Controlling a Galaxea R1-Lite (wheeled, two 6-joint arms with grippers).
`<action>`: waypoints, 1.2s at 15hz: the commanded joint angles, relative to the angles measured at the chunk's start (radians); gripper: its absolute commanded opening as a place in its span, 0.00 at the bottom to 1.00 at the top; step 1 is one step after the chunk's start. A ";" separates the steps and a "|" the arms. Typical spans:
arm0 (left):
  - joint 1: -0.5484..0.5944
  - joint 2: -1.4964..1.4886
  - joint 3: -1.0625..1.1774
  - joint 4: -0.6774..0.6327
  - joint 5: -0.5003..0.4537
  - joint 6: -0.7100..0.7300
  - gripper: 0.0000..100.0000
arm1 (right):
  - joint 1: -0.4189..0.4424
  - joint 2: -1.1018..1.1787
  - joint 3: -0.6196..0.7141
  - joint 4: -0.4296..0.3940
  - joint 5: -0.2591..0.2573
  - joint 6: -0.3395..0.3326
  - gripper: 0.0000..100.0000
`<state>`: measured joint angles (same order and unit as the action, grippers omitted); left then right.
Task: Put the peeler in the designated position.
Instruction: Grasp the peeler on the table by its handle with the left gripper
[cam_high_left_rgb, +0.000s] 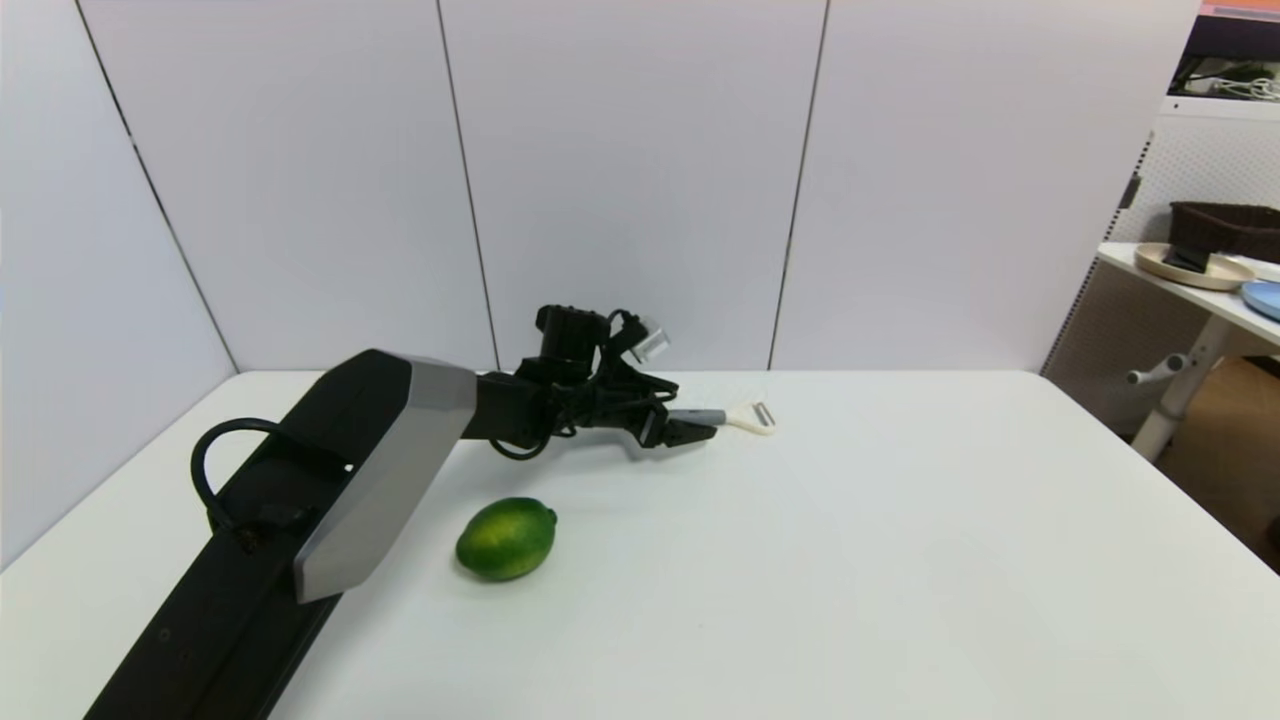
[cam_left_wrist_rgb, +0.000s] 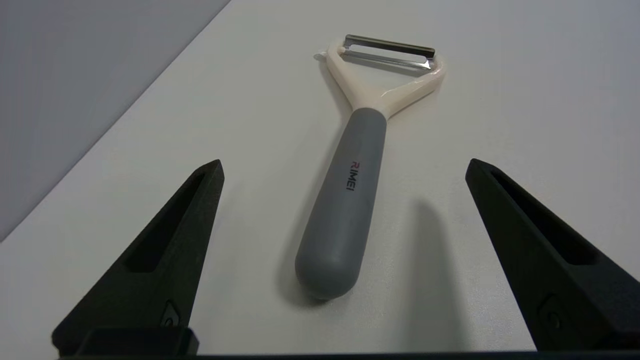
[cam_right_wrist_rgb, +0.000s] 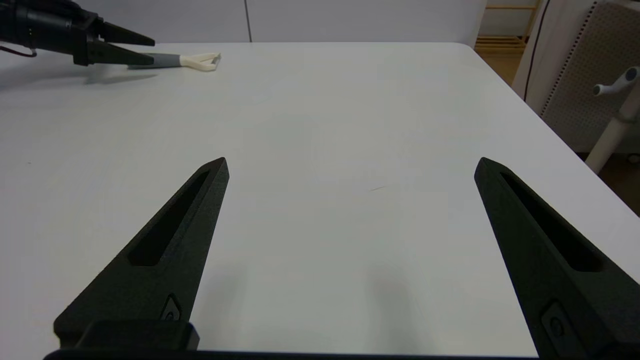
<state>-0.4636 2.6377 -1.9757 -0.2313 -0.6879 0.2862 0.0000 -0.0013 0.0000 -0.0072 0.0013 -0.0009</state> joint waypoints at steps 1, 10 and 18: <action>0.000 0.001 0.000 0.003 0.008 0.002 1.00 | 0.000 0.000 0.000 0.000 0.000 0.001 1.00; 0.000 -0.001 0.000 0.029 0.014 0.004 1.00 | 0.000 0.000 0.000 0.000 0.000 -0.001 1.00; 0.000 0.008 0.000 0.030 0.014 0.004 1.00 | 0.000 0.000 0.000 0.000 0.000 0.001 1.00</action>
<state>-0.4623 2.6455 -1.9757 -0.2006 -0.6696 0.2885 0.0000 -0.0013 0.0000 -0.0072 0.0013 -0.0004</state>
